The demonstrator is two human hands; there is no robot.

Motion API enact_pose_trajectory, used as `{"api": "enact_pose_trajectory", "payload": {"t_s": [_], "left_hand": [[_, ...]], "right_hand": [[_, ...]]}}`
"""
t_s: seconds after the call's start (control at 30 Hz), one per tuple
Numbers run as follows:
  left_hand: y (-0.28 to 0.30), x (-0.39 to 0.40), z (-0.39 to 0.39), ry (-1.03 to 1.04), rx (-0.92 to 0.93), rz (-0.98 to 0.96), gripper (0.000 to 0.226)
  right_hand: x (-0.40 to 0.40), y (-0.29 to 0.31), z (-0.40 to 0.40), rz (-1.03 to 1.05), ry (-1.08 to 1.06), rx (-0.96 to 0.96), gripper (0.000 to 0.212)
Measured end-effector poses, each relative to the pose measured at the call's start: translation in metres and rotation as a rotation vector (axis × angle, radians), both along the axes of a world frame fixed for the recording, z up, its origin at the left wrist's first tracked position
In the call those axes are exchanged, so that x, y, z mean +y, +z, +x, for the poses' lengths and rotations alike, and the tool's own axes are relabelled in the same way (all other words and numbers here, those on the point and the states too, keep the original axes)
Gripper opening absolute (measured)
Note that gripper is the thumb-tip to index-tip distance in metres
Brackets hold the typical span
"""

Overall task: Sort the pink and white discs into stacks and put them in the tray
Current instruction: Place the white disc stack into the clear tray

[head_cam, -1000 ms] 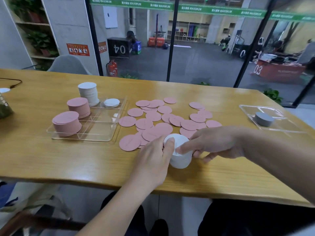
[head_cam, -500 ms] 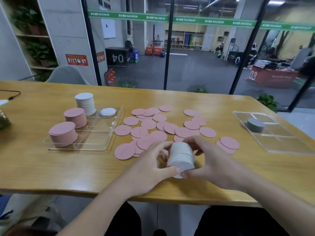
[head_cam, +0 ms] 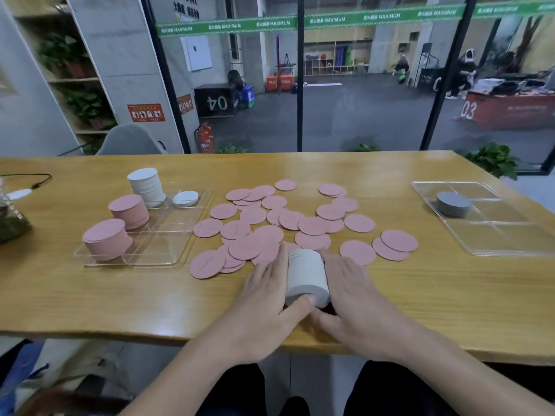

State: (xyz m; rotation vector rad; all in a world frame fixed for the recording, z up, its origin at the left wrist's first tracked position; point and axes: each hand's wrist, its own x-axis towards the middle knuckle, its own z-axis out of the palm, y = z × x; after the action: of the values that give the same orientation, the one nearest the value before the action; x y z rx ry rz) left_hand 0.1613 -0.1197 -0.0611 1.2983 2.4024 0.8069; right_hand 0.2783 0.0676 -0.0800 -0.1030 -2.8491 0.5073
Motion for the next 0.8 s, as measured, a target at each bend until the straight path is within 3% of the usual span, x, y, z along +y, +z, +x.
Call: {"api": "enact_pose_trajectory", "payload": {"t_s": [0.2, 0.37, 0.63, 0.8], "left_hand": [[0.001, -0.002, -0.011, -0.096, 0.009, -0.009, 0.093], [0.008, -0.008, -0.023, -0.092, -0.056, 0.055, 0.067], [0.009, -0.011, -0.039, -0.108, -0.094, 0.081, 0.067], [0.024, -0.022, -0.09, -0.041, -0.256, 0.314, 0.062]], "right_hand": [[0.007, -0.001, 0.002, 0.034, 0.025, -0.018, 0.086], [0.019, 0.011, 0.017, -0.165, 0.06, 0.094, 0.07], [0.026, 0.021, 0.007, -0.165, 0.052, 0.118, 0.065], [0.011, 0.056, -0.053, -0.402, 0.023, 0.202, 0.04]]}}
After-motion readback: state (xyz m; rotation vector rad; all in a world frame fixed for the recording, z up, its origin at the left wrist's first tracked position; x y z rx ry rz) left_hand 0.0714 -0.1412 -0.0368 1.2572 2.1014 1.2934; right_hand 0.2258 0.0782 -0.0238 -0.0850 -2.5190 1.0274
